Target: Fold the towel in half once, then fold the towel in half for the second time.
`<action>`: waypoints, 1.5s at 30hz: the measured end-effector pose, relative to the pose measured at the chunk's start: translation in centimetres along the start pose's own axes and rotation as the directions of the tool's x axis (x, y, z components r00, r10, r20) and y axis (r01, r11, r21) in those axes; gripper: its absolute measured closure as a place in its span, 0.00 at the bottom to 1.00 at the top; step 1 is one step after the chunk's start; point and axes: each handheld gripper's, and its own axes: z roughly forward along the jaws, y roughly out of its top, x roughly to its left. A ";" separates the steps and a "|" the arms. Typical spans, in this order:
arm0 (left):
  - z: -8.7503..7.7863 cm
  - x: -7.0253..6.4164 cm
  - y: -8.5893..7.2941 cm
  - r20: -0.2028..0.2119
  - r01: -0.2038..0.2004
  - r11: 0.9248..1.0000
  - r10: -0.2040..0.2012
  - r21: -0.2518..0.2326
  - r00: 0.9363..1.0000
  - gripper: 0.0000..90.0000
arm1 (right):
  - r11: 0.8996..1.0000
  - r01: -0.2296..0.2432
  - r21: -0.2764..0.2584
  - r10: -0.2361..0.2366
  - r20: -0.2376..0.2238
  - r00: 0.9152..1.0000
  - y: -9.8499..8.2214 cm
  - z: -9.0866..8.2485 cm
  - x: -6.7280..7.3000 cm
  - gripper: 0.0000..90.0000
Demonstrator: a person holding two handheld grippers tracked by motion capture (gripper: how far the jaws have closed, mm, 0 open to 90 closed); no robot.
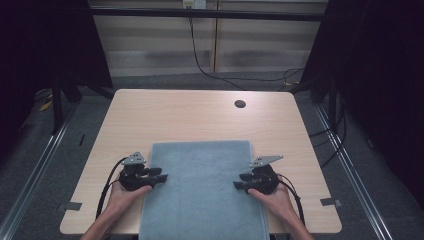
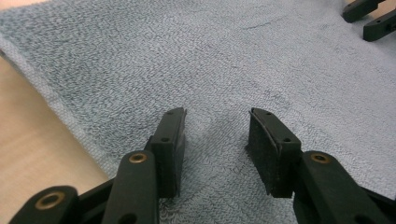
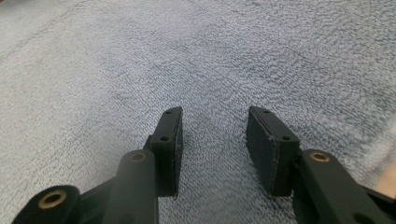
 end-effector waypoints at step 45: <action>-2.6 -2.8 -0.5 0.028 -0.047 0.999 0.047 -0.017 0.998 0.52 | 0.995 -0.077 -0.057 0.084 0.133 0.988 3.0 1.0 -7.4 0.46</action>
